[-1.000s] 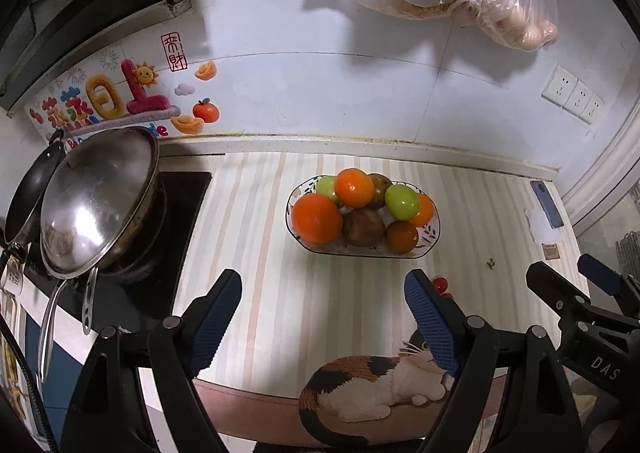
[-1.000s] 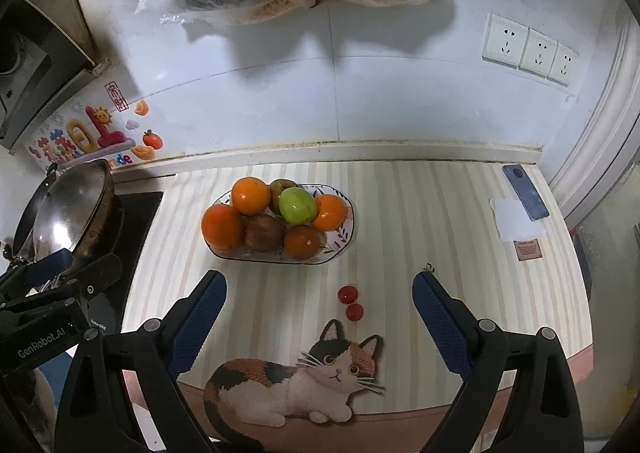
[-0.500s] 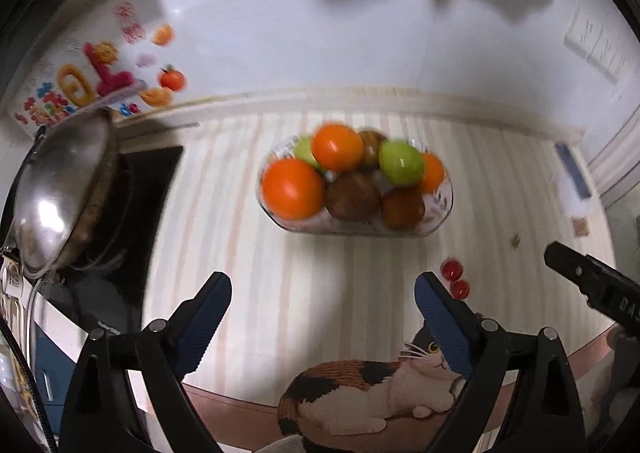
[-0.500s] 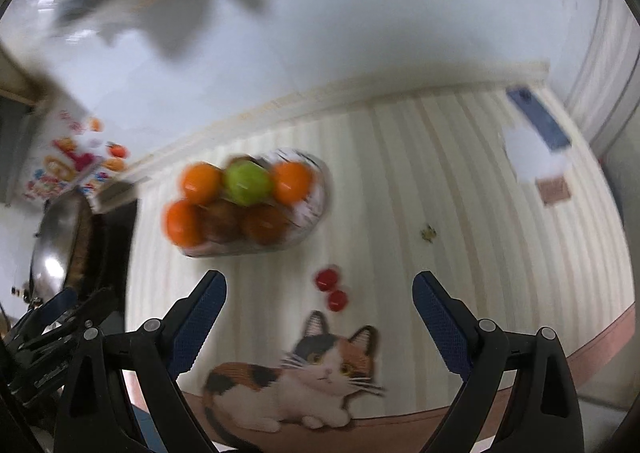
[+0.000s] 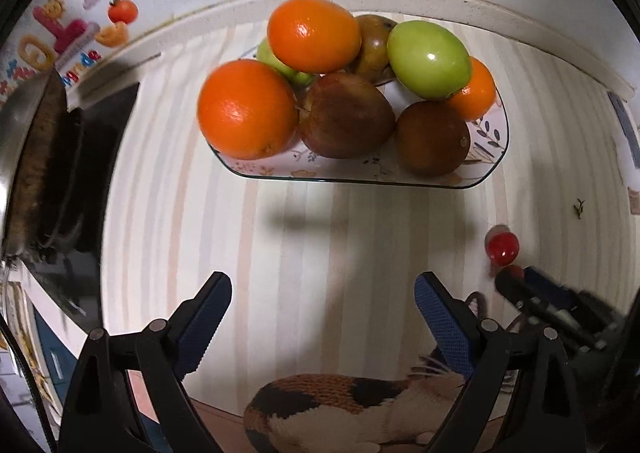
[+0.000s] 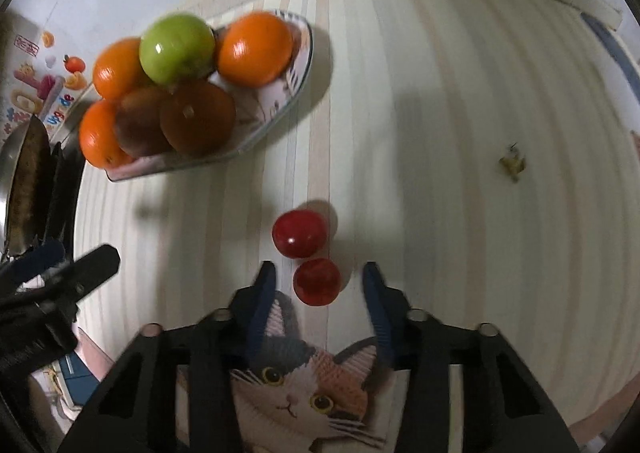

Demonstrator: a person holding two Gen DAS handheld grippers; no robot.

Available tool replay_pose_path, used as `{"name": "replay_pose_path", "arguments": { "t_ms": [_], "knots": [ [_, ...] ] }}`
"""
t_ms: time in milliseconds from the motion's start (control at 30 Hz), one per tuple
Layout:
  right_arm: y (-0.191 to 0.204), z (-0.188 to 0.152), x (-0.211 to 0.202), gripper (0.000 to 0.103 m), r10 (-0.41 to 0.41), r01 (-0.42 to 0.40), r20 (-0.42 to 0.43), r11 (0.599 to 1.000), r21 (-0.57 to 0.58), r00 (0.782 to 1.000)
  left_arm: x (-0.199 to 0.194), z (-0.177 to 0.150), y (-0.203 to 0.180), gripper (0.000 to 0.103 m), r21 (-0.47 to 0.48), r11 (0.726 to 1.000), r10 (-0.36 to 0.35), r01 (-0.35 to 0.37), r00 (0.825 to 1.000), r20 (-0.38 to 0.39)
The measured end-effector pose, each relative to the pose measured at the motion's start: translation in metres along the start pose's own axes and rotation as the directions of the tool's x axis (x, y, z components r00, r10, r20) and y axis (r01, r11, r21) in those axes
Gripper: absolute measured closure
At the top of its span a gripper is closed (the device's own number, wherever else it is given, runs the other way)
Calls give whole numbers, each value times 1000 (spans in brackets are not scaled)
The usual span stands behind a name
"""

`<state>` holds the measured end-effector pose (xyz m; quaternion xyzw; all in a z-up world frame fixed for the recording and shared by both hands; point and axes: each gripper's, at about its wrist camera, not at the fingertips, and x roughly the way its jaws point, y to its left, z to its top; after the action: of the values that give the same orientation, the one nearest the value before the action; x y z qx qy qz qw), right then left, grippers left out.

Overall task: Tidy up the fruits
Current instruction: 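Grasp a cherry tomato with the right tool, then carry the cherry tomato to the plate and release it with the right tool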

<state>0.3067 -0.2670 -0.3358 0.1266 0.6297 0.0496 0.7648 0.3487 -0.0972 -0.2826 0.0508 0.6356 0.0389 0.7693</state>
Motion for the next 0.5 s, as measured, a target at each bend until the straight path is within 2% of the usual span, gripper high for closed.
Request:
{"name": "replay_pose_path", "arguments": {
  "t_ms": [167,333,500],
  "knots": [
    [-11,-8,-13,75,3,-4,49,1000,16,999,1,7,-20,10,20,995,-101,101,995,-12],
    [-48,-15,-34,75,-27,20,100,997,78,995,8,9,-70,21,127,975,-180,182,983,-28],
    [-81,-20,-41,75,-68,54,106,990,133,992,26,6,-114,23,217,953,-200,211,977,-70]
  ]
}}
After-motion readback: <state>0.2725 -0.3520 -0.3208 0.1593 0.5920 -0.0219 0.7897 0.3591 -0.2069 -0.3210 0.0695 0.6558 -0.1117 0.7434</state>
